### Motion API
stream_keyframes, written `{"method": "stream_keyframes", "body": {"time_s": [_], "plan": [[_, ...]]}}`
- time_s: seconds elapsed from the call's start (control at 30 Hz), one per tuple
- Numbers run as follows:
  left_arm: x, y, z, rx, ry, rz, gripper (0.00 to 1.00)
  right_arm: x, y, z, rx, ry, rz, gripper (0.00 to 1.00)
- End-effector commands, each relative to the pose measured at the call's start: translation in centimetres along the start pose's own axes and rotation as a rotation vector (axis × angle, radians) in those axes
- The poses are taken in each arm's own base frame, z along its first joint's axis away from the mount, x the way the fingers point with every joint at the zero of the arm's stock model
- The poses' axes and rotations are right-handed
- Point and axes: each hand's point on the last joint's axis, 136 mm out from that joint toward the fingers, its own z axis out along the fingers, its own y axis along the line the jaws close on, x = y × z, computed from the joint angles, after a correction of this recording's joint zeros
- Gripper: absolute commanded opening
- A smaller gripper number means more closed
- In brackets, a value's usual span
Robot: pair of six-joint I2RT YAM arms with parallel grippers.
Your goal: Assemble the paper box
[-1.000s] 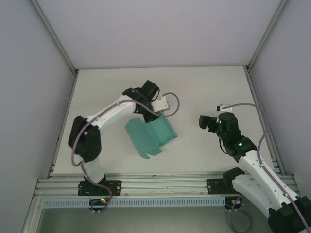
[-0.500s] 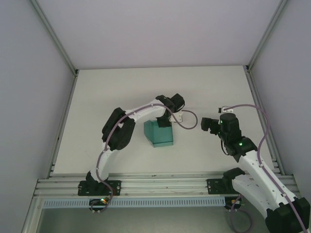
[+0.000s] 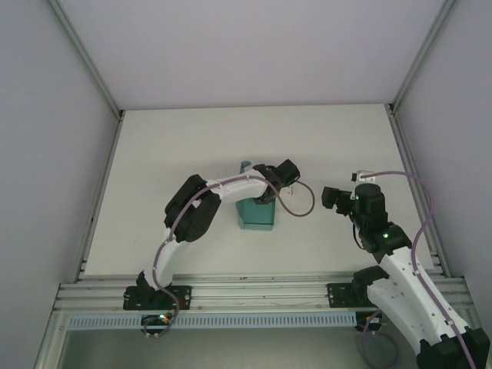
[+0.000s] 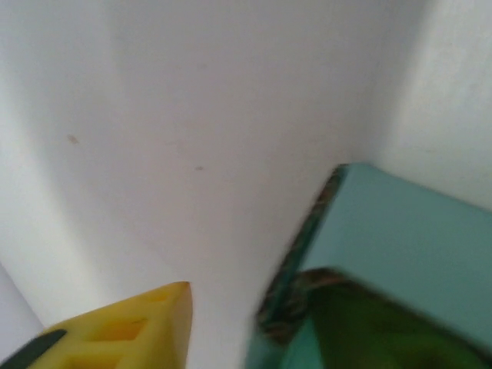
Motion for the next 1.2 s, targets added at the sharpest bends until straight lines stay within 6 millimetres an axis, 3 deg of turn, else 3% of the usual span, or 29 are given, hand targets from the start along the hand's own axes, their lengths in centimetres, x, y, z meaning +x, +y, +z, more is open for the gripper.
{"method": "stream_keyframes", "body": {"time_s": [0.0, 0.2, 0.33, 0.5, 0.6, 0.7, 0.8, 0.9, 1.0, 1.07, 1.17], "plan": [[0.7, -2.9, 0.6, 0.129, -0.014, 0.030, 0.64, 0.2, 0.7, 0.2, -0.050, -0.004, 0.012, 1.00], [0.4, -0.7, -3.1, 0.097, -0.096, 0.057, 0.94, -0.1, 1.9, 0.0, -0.114, -0.002, 0.005, 0.99], [0.6, -0.2, -5.3, 0.104, -0.140, 0.085, 1.00, 0.0, 2.6, 0.1, -0.151, 0.013, -0.002, 1.00], [0.8, -1.2, -7.3, 0.175, -0.192, 0.106, 1.00, -0.1, 3.3, 0.3, -0.183, 0.025, -0.013, 1.00], [0.0, -0.3, -9.8, 0.187, -0.276, 0.054, 1.00, -0.4, 5.1, 0.4, -0.275, 0.038, -0.067, 1.00], [-1.3, 2.6, -14.6, 0.171, -0.437, -0.062, 1.00, -0.7, 6.7, 1.2, -0.345, 0.069, -0.120, 1.00], [-1.5, 8.0, -20.2, 0.049, -0.622, -0.261, 1.00, -1.2, 8.9, 2.5, -0.437, 0.100, -0.179, 1.00], [0.4, 12.7, -24.5, -0.019, -0.737, -0.509, 1.00, -1.0, 12.1, 3.3, -0.581, 0.140, -0.264, 1.00], [4.6, 16.1, -25.9, -0.059, -0.748, -0.806, 1.00, -0.1, 14.7, 4.6, -0.633, 0.200, -0.360, 1.00], [8.0, 17.0, -25.4, -0.059, -0.731, -0.972, 1.00, 1.2, 16.6, 5.4, -0.668, 0.254, -0.448, 1.00], [13.9, 16.4, -22.5, -0.047, -0.678, -1.220, 1.00, 4.2, 18.8, 7.1, -0.701, 0.363, -0.553, 1.00]]}}
